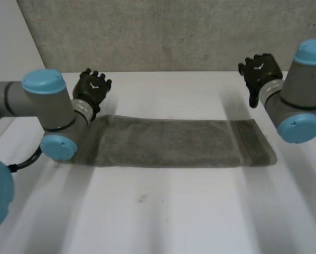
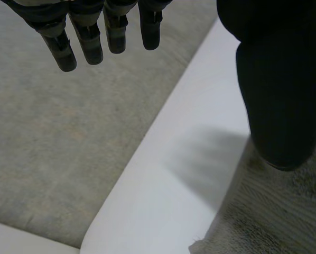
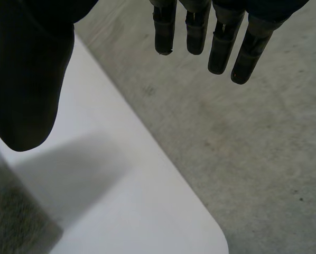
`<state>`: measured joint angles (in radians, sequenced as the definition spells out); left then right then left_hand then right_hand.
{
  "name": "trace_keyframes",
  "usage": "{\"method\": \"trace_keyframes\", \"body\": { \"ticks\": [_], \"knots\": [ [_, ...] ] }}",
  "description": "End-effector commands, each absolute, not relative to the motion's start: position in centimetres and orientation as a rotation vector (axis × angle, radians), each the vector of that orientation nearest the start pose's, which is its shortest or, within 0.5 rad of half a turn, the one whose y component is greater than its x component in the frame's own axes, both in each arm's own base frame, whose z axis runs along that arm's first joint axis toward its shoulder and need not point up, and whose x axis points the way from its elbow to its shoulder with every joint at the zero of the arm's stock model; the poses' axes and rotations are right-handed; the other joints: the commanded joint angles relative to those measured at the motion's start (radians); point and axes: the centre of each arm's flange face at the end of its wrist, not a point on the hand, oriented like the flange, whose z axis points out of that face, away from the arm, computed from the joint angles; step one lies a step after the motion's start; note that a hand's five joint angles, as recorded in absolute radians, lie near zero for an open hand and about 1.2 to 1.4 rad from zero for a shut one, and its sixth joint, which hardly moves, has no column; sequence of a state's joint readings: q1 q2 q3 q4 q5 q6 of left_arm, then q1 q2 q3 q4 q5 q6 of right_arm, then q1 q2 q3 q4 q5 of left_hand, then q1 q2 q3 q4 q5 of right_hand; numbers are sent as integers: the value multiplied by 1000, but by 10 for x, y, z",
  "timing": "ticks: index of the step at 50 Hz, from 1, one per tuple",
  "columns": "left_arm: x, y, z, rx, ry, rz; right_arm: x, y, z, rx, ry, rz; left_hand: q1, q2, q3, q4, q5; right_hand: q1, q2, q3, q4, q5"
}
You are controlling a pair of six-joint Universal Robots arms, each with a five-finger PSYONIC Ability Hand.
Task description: Fold the towel.
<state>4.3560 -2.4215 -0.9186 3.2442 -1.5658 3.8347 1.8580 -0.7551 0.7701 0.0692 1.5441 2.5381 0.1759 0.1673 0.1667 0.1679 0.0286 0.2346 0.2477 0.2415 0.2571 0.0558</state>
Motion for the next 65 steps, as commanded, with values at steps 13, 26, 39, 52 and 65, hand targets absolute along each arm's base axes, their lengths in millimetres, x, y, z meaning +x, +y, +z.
{"method": "trace_keyframes", "body": {
  "ticks": [13,26,39,52,65],
  "knots": [
    [-246,-303,211,841,2083,-2111,222,-328,206,-1049,2454,-1898,-1,7,8,7,-29,-38,-51,-45,-61,-34],
    [-222,-294,195,650,2161,-2169,200,-314,141,-1057,2494,-1771,-1,7,8,7,-29,167,154,160,145,171],
    [-219,-293,191,620,2189,-2166,182,-334,118,-1069,2521,-1827,-1,7,8,7,-29,429,416,422,406,433],
    [-219,-291,189,628,2196,-2162,176,-338,113,-1060,2530,-1811,-1,7,8,7,-29,807,794,801,785,812],
    [-218,-291,189,624,2197,-2158,155,-350,119,-998,2564,-1841,-1,7,8,7,-29,1162,1149,1155,1139,1166]
  ]
}}
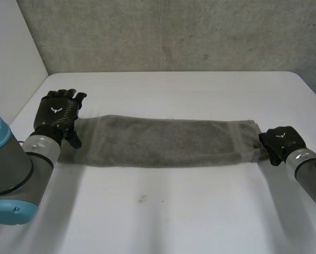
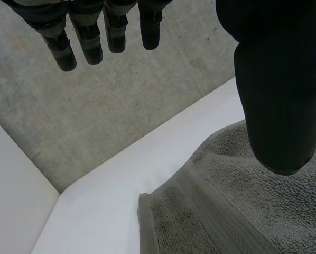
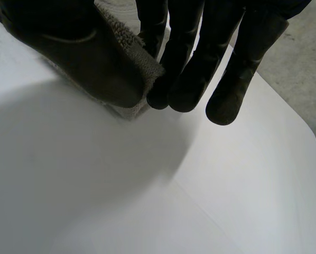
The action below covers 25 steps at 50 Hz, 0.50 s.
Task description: Fold the towel.
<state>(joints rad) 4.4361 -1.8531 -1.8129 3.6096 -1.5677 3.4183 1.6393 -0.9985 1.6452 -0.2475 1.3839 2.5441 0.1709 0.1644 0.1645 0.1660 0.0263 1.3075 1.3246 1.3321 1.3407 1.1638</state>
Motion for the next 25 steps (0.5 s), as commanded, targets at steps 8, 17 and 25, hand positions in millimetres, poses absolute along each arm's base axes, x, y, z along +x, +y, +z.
{"method": "trace_keyframes", "body": {
  "ticks": [8,17,25],
  "knots": [
    [-217,-290,186,627,2206,-2146,109,-373,128,-910,2674,-1902,4,10,10,9,-26,89,72,64,56,58],
    [-217,-289,186,625,2207,-2147,52,-397,147,-925,2822,-1955,4,10,10,9,-26,89,72,64,56,58],
    [-218,-289,186,625,2205,-2149,121,-399,200,-1064,2527,-2141,4,10,10,9,-26,89,72,64,56,58]
  ]
}}
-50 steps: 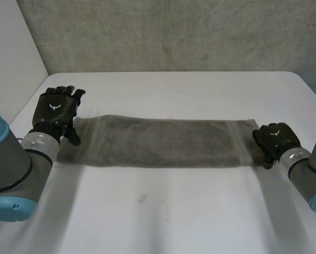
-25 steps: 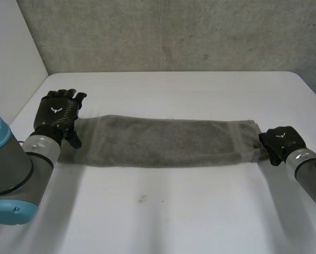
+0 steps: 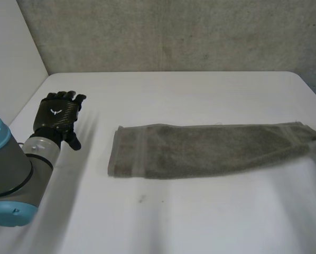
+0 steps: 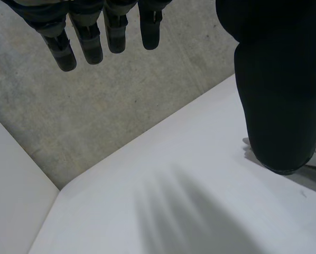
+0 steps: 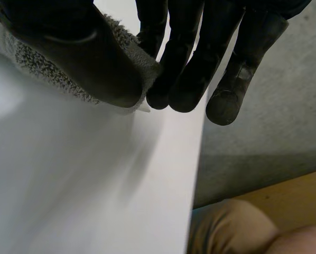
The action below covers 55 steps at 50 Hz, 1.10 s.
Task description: Fold the towel.
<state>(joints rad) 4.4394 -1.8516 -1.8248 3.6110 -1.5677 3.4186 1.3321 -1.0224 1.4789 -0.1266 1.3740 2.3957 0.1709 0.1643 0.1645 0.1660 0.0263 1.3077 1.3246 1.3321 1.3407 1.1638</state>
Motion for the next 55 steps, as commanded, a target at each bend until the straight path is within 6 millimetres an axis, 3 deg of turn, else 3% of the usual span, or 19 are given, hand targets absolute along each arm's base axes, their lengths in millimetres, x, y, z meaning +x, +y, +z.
{"method": "trace_keyframes", "body": {
  "ticks": [1,2,3,5,8,10,11,13,16,18,24,28,30,31,32,38,42,49,55],
  "knots": [
    [-218,-289,186,625,2205,-2149,152,-393,214,-1097,2409,-2181,4,10,10,9,-26,89,72,64,56,58],
    [-218,-289,186,625,2205,-2149,181,-386,223,-1127,2307,-2197,4,10,10,9,-26,89,72,64,56,58],
    [-218,-289,186,625,2207,-2147,181,-386,223,-1127,2306,-2197,4,10,10,9,-26,89,72,64,56,58],
    [-217,-289,186,621,2206,-2146,237,-366,233,-1199,2136,-2196,4,10,10,9,-26,89,72,64,56,58],
    [-217,-289,187,621,2203,-2149,267,-353,233,-1256,2053,-2174,4,10,10,9,-26,89,72,64,56,58],
    [-217,-289,188,619,2198,-2154,340,-308,227,-1386,1845,-2106,4,10,10,9,-26,89,72,64,56,58],
    [-217,-289,189,617,2196,-2155,340,-308,227,-1387,1843,-2105,4,10,10,9,-26,89,72,64,56,58],
    [-217,-289,190,616,2193,-2159,393,-266,216,-1479,1698,-2023,4,10,10,9,-26,89,72,64,56,58],
    [-215,-290,190,609,2194,-2154,410,-254,206,-1513,1666,-1980,4,10,10,9,-26,89,72,64,56,58],
    [-214,-291,190,605,2192,-2154,433,-234,178,-1581,1644,-1879,4,10,10,9,-26,89,72,64,56,58],
    [-213,-292,190,603,2191,-2154,460,-196,138,-1688,1605,-1717,4,10,10,9,-26,89,72,64,56,58],
    [-213,-292,190,603,2191,-2154,461,-192,136,-1690,1602,-1696,4,10,10,9,-26,89,72,64,56,58],
    [-213,-292,190,603,2193,-2152,460,-192,141,-1677,1604,-1707,4,10,10,9,-26,-145,-162,-170,-178,-176],
    [-213,-292,190,603,2193,-2152,460,-194,151,-1654,1602,-1735,4,10,10,9,-26,-942,-959,-966,-975,-972],
    [-213,-292,190,603,2193,-2152,457,-197,163,-1617,1611,-1758,4,10,10,9,-26,-1133,-1150,-1158,-1166,-1164],
    [-213,-292,190,603,2193,-2152,430,-217,197,-1386,1729,-1764,4,10,10,9,-26,-1133,-1150,-1158,-1166,-1164],
    [-214,-290,189,607,2195,-2152,395,-239,214,-1211,1840,-1746,4,10,10,9,-26,-1133,-1150,-1158,-1166,-1164],
    [-223,-283,188,659,2204,-2163,345,-253,199,-1154,2035,-1679,16,23,23,21,-14,-1133,-1150,-1158,-1166,-1164],
    [-255,-259,185,875,2233,-2229,307,-259,176,-1094,2161,-1654,51,58,58,56,21,-1133,-1150,-1158,-1166,-1164]
  ]
}}
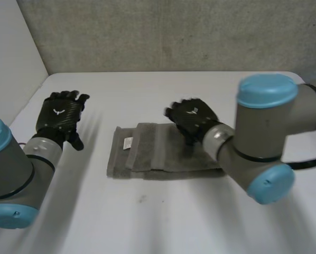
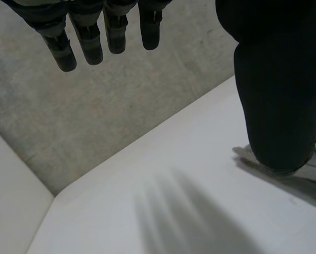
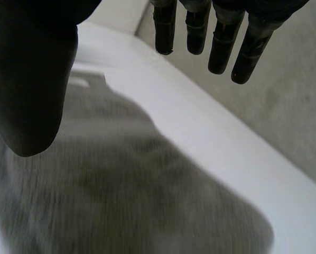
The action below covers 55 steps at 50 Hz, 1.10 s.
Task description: Fold the towel.
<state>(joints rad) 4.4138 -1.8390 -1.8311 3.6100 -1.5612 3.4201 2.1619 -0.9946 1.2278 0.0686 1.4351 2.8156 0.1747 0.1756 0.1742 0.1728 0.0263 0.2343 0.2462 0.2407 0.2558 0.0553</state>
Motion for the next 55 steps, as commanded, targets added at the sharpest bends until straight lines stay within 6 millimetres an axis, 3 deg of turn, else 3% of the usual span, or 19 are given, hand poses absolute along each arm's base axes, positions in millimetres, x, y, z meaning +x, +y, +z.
{"method": "trace_keyframes", "body": {
  "ticks": [1,6,17,23,28,45,50,52,55],
  "knots": [
    [-262,-254,183,947,2244,-2243,300,-261,174,-1077,2166,-1670,71,70,71,73,45,-60,-72,-66,-81,-55],
    [-278,-244,168,1127,2297,-2234,286,-259,170,-1050,2184,-1677,205,205,206,207,179,-60,-72,-66,-81,-55],
    [-292,-246,141,1247,2337,-2156,262,-259,153,-998,2215,-1694,274,273,274,276,248,-60,-72,-66,-81,-55],
    [-300,-244,136,1282,2342,-2154,259,-260,150,-991,2222,-1697,277,276,277,278,250,-60,-72,-66,-81,-55],
    [-306,-248,129,1298,2347,-2148,257,-261,149,-984,2231,-1697,470,469,471,472,444,-60,-72,-66,-81,-55],
    [-315,-248,114,1324,2368,-2118,255,-262,148,-976,2242,-1697,773,772,773,775,747,-60,-72,-66,-81,-55],
    [-315,-249,111,1324,2374,-2106,253,-262,148,-971,2248,-1694,920,919,920,921,893,-60,-72,-66,-81,-55],
    [-315,-249,109,1325,2378,-2097,253,-262,148,-971,2248,-1694,1112,1111,1113,1114,1086,-60,-72,-66,-81,-55],
    [-313,-249,109,1339,2355,-2084,253,-261,149,-965,2248,-1694,1222,1221,1222,1223,1195,-60,-72,-66,-81,-55]
  ]
}}
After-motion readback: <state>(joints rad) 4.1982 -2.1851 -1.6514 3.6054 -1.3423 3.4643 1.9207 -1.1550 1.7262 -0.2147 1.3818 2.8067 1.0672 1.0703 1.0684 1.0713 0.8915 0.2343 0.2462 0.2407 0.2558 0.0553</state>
